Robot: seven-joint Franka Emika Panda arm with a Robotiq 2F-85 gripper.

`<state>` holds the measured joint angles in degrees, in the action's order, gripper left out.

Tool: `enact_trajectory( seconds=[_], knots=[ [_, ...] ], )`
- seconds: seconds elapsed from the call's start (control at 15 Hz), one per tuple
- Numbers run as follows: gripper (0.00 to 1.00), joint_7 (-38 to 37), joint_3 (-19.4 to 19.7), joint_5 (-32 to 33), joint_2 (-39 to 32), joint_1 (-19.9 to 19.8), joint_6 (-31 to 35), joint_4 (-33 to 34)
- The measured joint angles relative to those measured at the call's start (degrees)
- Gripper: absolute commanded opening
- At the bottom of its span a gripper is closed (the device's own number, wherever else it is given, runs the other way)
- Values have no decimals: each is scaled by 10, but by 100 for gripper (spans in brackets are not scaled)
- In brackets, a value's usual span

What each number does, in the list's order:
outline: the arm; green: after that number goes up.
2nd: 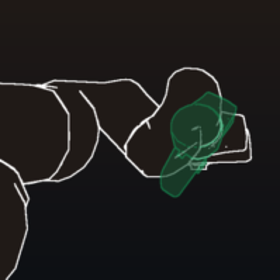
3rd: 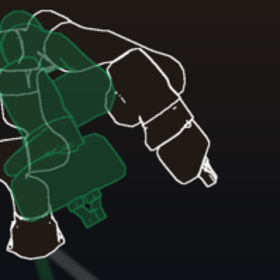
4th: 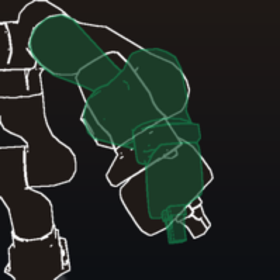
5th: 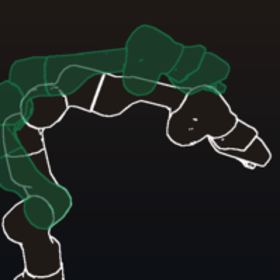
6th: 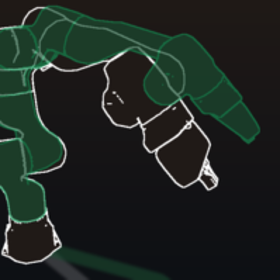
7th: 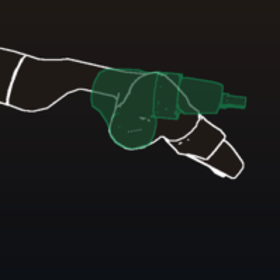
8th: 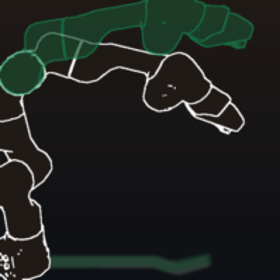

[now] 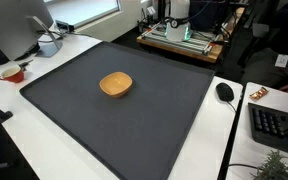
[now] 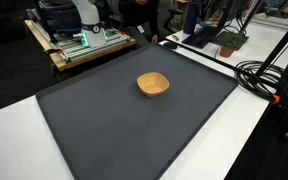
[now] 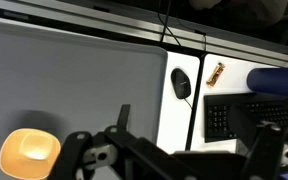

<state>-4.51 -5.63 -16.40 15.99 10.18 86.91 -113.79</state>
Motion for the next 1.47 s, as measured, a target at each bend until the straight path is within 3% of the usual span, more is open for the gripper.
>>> enact_trajectory(
  seconds=[0.4,1.07,1.33,1.47],
  knots=[
    [100,30,-2,8,-2,-5,6,-10],
    [100,335,25,139,-26,-18,76,-103],
    [100,350,28,146,-35,-21,78,-106],
    [100,349,24,155,-34,-20,109,-109]
  ],
)
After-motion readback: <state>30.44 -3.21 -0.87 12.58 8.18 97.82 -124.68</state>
